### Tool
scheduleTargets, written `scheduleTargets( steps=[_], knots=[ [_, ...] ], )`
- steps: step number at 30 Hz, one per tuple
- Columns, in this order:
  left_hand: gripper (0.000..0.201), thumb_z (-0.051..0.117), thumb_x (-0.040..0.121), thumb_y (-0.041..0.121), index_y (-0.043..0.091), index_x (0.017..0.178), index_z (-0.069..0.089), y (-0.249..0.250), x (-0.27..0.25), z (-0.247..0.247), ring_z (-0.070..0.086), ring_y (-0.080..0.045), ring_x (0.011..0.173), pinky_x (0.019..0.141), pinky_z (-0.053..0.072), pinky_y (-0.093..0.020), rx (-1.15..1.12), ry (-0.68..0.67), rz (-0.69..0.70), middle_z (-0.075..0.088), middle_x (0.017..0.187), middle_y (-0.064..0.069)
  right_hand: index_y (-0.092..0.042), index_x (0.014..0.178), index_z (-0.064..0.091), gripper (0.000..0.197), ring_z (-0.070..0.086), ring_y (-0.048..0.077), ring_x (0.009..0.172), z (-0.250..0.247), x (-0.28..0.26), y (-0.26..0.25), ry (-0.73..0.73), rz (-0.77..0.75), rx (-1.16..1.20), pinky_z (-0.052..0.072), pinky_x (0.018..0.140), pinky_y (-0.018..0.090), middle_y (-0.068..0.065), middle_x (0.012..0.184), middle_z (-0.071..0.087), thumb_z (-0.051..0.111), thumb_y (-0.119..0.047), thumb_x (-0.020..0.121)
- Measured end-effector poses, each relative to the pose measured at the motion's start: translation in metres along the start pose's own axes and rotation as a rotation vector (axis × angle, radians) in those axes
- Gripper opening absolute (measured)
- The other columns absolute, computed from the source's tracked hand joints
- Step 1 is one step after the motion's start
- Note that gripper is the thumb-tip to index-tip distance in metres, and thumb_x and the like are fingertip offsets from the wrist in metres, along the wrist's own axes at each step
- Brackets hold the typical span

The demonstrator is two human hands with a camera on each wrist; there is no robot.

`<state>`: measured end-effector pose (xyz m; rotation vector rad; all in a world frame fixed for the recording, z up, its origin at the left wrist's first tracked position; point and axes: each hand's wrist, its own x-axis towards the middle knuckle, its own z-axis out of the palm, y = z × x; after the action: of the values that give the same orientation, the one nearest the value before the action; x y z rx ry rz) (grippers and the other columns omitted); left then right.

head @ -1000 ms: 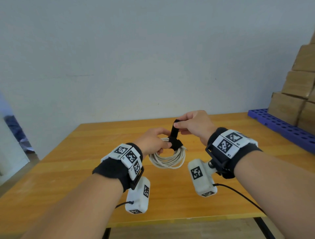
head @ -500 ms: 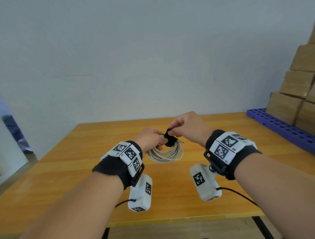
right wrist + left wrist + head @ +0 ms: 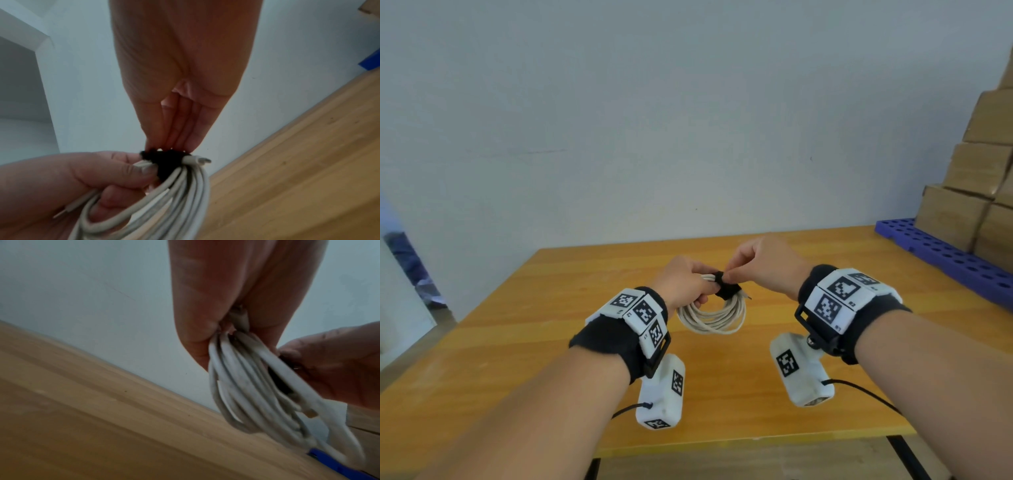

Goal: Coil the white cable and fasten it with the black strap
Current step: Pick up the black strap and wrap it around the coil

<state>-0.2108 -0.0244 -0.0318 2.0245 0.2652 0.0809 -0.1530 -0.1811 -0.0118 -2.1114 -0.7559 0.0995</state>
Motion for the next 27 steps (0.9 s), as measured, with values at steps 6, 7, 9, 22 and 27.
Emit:
scheduleTargets(
  steps=[6, 7, 9, 22, 27],
  knots=[
    [0.035, 0.061, 0.085, 0.001, 0.01, 0.119, 0.064, 0.001, -0.003, 0.002, 0.05, -0.01, 0.051, 0.054, 0.043, -0.024, -0.02, -0.008, 0.051, 0.058, 0.067, -0.006, -0.018, 0.092, 0.067, 0.021, 0.064, 0.011, 0.083, 0.004, 0.003, 0.006, -0.02, -0.058, -0.05, 0.05, 0.065, 0.018, -0.005, 0.091, 0.068, 0.079, -0.018, 0.074],
    [0.035, 0.061, 0.085, 0.0, 0.011, 0.118, 0.064, 0.001, -0.003, 0.002, 0.05, -0.01, 0.052, 0.055, 0.043, -0.024, -0.026, -0.012, 0.05, 0.057, 0.068, -0.006, -0.018, 0.1, 0.067, 0.026, 0.065, 0.012, 0.089, 0.003, 0.003, 0.006, -0.057, -0.062, -0.072, 0.051, 0.068, 0.019, -0.005, 0.098, 0.068, 0.077, -0.02, 0.076],
    [0.035, 0.06, 0.084, -0.001, 0.01, 0.118, 0.064, 0.003, -0.004, 0.001, 0.05, -0.012, 0.054, 0.057, 0.043, -0.026, -0.039, -0.018, 0.041, 0.057, 0.069, -0.007, -0.018, 0.112, 0.066, 0.033, 0.066, 0.014, 0.093, 0.001, 0.003, 0.005, -0.114, -0.067, -0.147, 0.053, 0.072, 0.022, -0.004, 0.106, 0.067, 0.073, -0.023, 0.08],
    [0.032, 0.057, 0.085, 0.004, 0.009, 0.115, 0.049, 0.009, -0.008, 0.016, 0.052, -0.016, 0.056, 0.06, 0.042, -0.033, -0.227, -0.013, 0.025, 0.057, 0.07, -0.008, -0.014, 0.091, 0.07, 0.015, 0.064, 0.022, 0.079, 0.004, -0.001, -0.003, -0.045, -0.106, -0.452, 0.053, 0.069, 0.035, 0.004, 0.086, 0.069, 0.065, -0.017, 0.077],
    [0.023, 0.049, 0.097, 0.017, 0.003, 0.113, 0.058, 0.011, -0.013, -0.001, 0.065, -0.022, 0.084, 0.078, 0.055, -0.033, -0.369, -0.2, -0.028, 0.067, 0.094, -0.013, -0.013, 0.09, 0.074, 0.015, 0.069, 0.022, 0.078, -0.01, 0.001, 0.005, 0.009, -0.039, -0.39, 0.058, 0.074, 0.039, 0.006, 0.085, 0.074, 0.069, -0.017, 0.076]
  ],
)
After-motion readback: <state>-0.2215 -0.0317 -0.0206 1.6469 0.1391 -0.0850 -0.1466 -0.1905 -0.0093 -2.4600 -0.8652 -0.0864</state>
